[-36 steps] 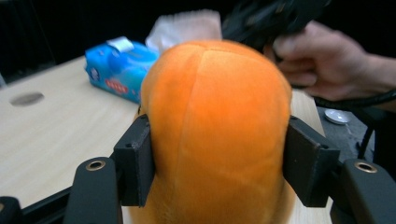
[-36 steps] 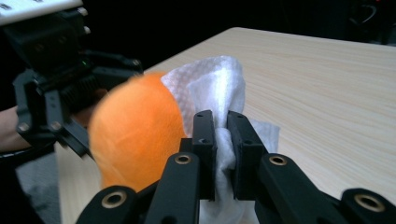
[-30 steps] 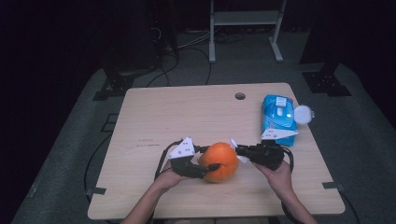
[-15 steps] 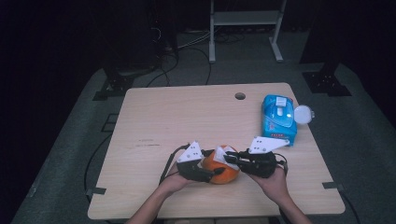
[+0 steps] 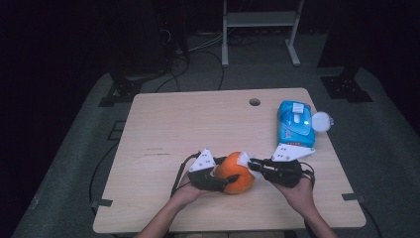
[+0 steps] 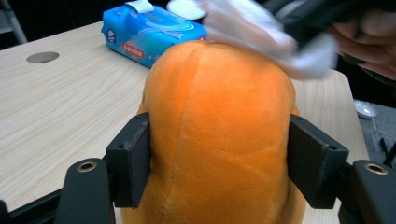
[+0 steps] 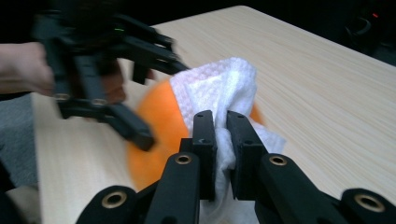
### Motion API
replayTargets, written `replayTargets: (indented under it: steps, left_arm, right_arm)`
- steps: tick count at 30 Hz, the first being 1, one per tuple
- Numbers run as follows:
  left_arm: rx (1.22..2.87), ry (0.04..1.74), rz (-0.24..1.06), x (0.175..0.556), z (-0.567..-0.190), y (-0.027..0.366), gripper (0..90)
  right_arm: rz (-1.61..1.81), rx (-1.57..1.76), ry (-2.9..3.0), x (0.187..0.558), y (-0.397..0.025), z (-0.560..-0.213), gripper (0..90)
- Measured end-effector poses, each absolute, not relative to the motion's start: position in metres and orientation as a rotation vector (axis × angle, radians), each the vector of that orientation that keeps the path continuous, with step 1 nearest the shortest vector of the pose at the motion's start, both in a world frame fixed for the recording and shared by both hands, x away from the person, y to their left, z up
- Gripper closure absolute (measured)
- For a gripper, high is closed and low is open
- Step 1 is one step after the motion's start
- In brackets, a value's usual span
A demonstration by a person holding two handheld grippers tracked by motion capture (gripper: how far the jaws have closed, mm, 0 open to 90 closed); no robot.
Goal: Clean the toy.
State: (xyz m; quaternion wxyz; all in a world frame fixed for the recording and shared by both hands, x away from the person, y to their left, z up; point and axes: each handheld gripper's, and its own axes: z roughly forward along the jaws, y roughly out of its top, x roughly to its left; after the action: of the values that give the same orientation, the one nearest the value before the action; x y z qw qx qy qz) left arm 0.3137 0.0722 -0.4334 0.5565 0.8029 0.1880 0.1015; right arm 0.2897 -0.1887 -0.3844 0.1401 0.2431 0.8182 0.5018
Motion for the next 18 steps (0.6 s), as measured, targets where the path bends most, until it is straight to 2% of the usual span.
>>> replayTargets:
  steps: [5, 9, 15, 18]
  left_arm:
    - [1.936, 0.364, 0.277, 0.304, -0.433, 0.063, 30.7]
    - [1.946, 0.316, 0.289, 0.299, -0.433, 0.059, 30.6]
    - [1.924, 0.387, 0.273, 0.307, -0.432, 0.065, 29.1]
    - [1.926, 0.381, 0.283, 0.305, -0.432, 0.063, 29.0]
  right_arm:
    - [1.426, 0.601, 2.379, 0.282, -0.169, -0.379, 81.6]
    - [1.432, 0.661, 2.353, 0.288, -0.176, -0.378, 81.7]
    - [1.392, 0.774, 2.327, 0.297, -0.199, -0.384, 81.7]
    - [1.398, 0.743, 2.337, 0.293, -0.194, -0.384, 81.7]
